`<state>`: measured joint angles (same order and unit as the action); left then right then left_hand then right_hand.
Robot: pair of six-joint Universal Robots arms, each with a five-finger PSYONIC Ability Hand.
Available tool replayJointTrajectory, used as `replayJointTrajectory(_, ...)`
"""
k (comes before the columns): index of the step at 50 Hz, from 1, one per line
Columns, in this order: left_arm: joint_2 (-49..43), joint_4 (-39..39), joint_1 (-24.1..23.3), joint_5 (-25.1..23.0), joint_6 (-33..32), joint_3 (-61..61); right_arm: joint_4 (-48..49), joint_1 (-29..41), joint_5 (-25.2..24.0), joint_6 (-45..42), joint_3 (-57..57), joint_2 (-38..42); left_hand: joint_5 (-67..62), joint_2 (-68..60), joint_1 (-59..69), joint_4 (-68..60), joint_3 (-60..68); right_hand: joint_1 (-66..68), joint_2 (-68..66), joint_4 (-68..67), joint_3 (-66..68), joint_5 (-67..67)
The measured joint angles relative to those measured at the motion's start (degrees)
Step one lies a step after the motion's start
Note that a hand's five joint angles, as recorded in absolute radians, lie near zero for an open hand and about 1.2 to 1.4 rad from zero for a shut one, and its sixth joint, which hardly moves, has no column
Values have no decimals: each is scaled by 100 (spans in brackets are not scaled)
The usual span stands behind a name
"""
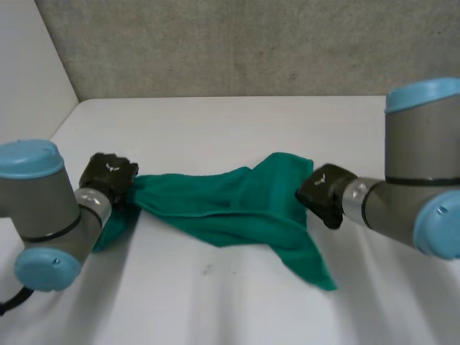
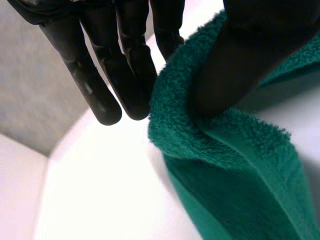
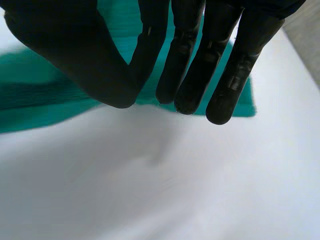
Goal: Fold the towel.
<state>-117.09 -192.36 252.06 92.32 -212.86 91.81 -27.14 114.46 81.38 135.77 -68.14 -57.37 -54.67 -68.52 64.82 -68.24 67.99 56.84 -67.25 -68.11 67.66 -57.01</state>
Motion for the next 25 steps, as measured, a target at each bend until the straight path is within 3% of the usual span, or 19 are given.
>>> replayJointTrajectory(6, -215, -88, -229, -84, -335, -1257, 228, 32, 101, 511, 1536, 426, 0, -1, 0, -22, 5, 4, -33, 0, 0, -7)
replayJointTrajectory(13, -168, -238, -507, -112, 197, -3214, 1432, 61, 296, 1947, 2965, 164, 0, -4, 0, -24, 9, 4, -33, 0, 0, -17)
replayJointTrajectory(15, -78, -257, -533, -111, 331, -3349, 1511, 62, 305, 2024, 2962, 101, 0, -4, 0, -24, 9, 4, -33, 0, 0, -17)
replayJointTrajectory(16, -2, -265, -546, -110, 417, -3381, 1692, 63, 325, 2211, 2845, -111, 0, -6, 0, -24, 9, -972, 1173, 1223, -1194, 1057)
replayJointTrajectory(19, 257, -279, -570, -109, 595, -3165, 1833, 60, 343, 2403, 2273, -436, 0, -8, 0, -24, 10, -2196, 2662, 2742, -2703, 2536)
replayJointTrajectory(23, 461, -289, -577, -107, 650, -2748, 1832, 54, 341, 2522, 1593, -593, 0, -8, 0, -25, 10, -3149, 3817, 3870, -3879, 3722)
replayJointTrajectory(25, 644, -299, -567, -98, 660, -2222, 1787, 43, 317, 2771, 639, -756, 0, -13, 0, -25, 22, -3827, 4588, 4744, -4658, 4631)
